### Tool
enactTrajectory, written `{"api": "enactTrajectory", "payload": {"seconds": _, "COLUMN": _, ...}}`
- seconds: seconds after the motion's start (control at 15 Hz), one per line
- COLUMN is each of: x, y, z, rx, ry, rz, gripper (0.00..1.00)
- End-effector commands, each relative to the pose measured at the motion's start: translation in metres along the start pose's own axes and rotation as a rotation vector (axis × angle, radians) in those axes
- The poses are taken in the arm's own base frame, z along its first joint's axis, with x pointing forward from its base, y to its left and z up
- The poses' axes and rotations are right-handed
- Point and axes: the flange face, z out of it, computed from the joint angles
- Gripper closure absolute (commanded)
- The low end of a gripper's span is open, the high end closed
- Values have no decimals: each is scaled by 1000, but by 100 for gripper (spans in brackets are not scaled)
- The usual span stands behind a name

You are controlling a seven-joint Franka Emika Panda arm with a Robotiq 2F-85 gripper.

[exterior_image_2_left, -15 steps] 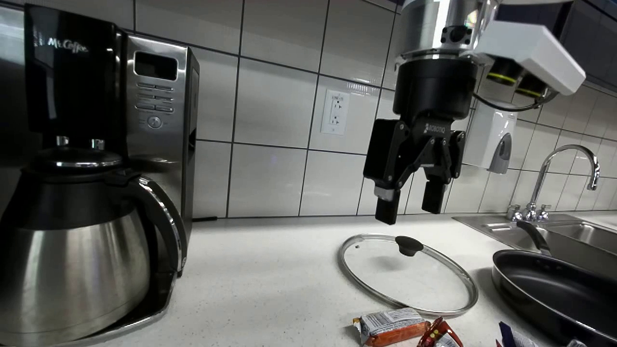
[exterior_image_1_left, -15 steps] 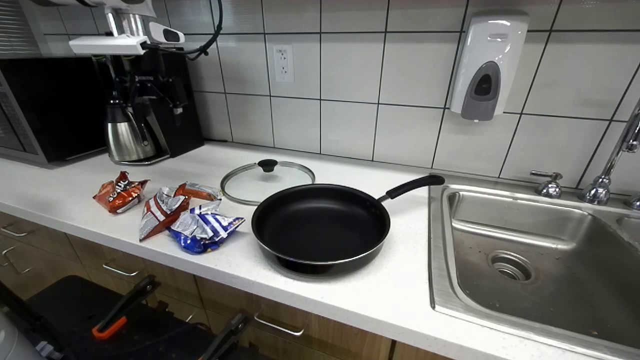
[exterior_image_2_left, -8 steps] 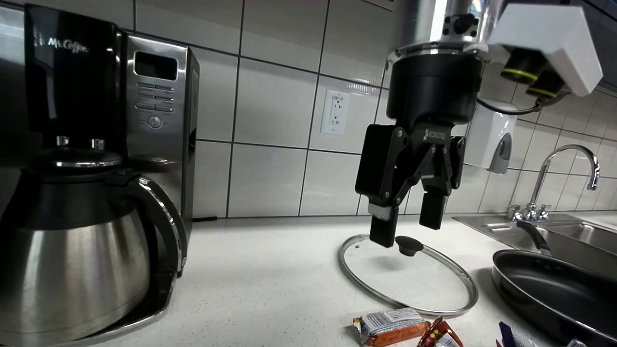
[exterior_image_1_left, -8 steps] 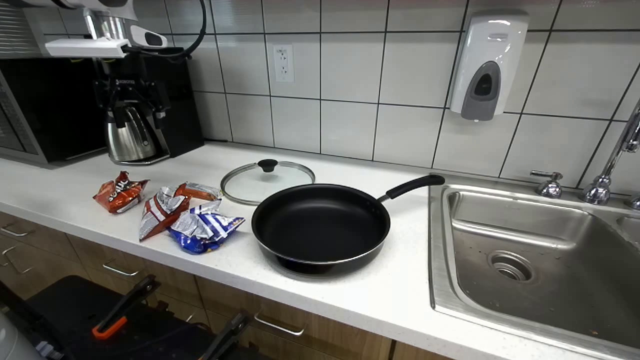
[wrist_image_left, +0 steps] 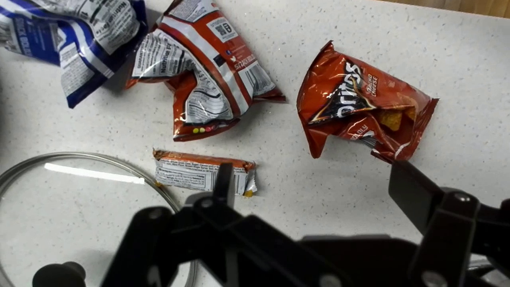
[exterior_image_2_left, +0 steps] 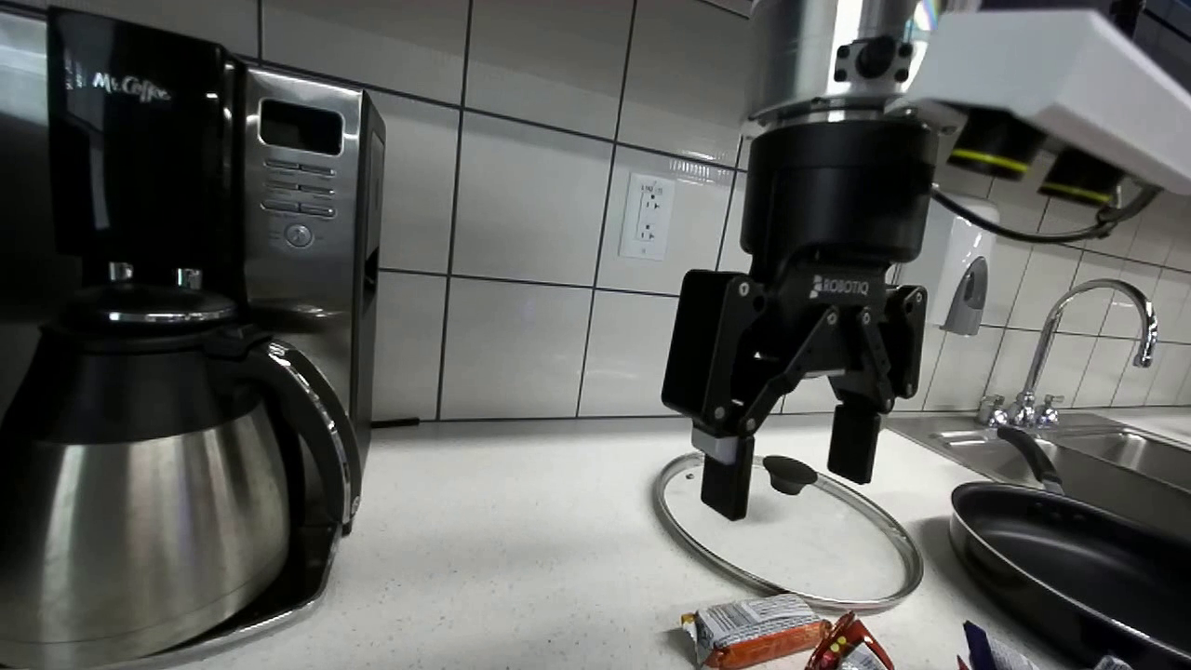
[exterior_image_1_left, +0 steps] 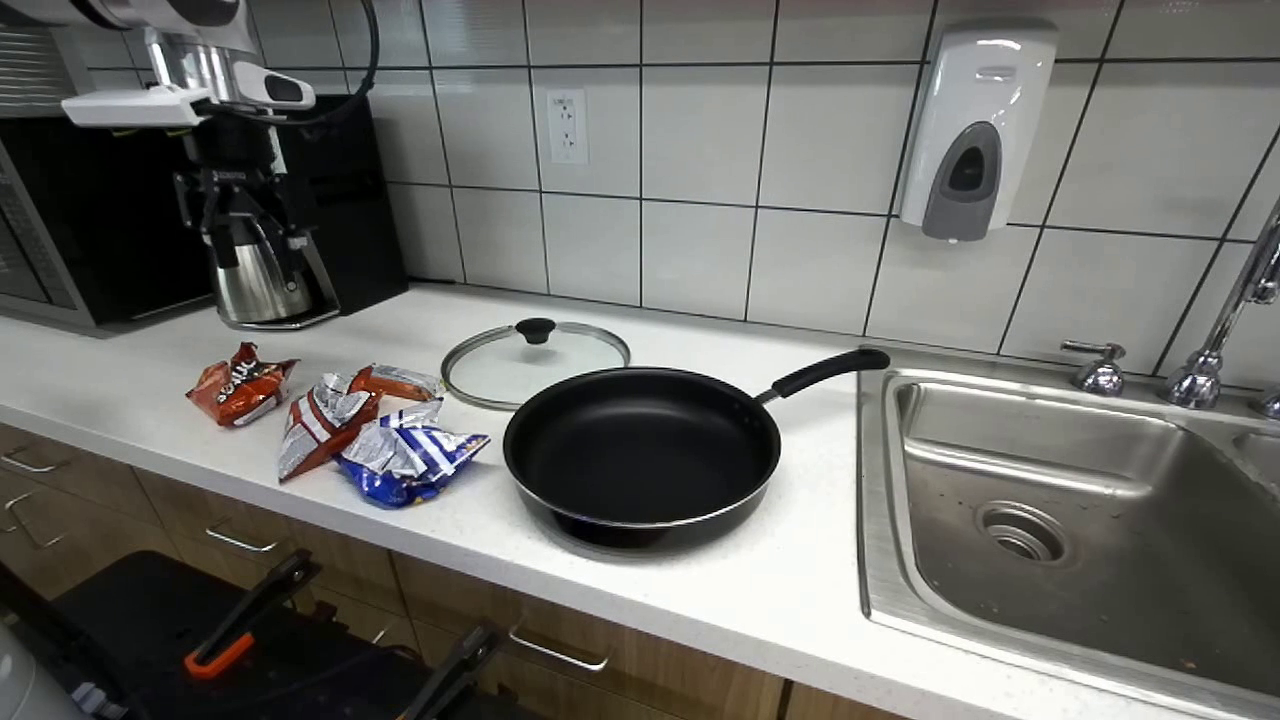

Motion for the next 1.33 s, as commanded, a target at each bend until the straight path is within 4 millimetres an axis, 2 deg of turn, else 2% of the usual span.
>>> {"api": "enactTrajectory", "payload": {"seconds": 0.0, "x": 2, "y": -15, "z": 5, "rx": -14, "ry": -3, "rz": 151, "gripper": 0}}
{"api": "enactTrajectory", "payload": {"seconds": 0.4, "x": 16, "y": -24, "z": 32, "rx": -5, "ry": -25, "rz": 388, "gripper": 0}}
{"api": "enactTrajectory", "payload": {"seconds": 0.8, "x": 39, "y": -36, "z": 60, "rx": 10, "ry": -42, "rz": 522, "gripper": 0}}
{"api": "enactTrajectory", "payload": {"seconds": 1.27, "x": 42, "y": -57, "z": 77, "rx": -2, "ry": -72, "rz": 622, "gripper": 0}}
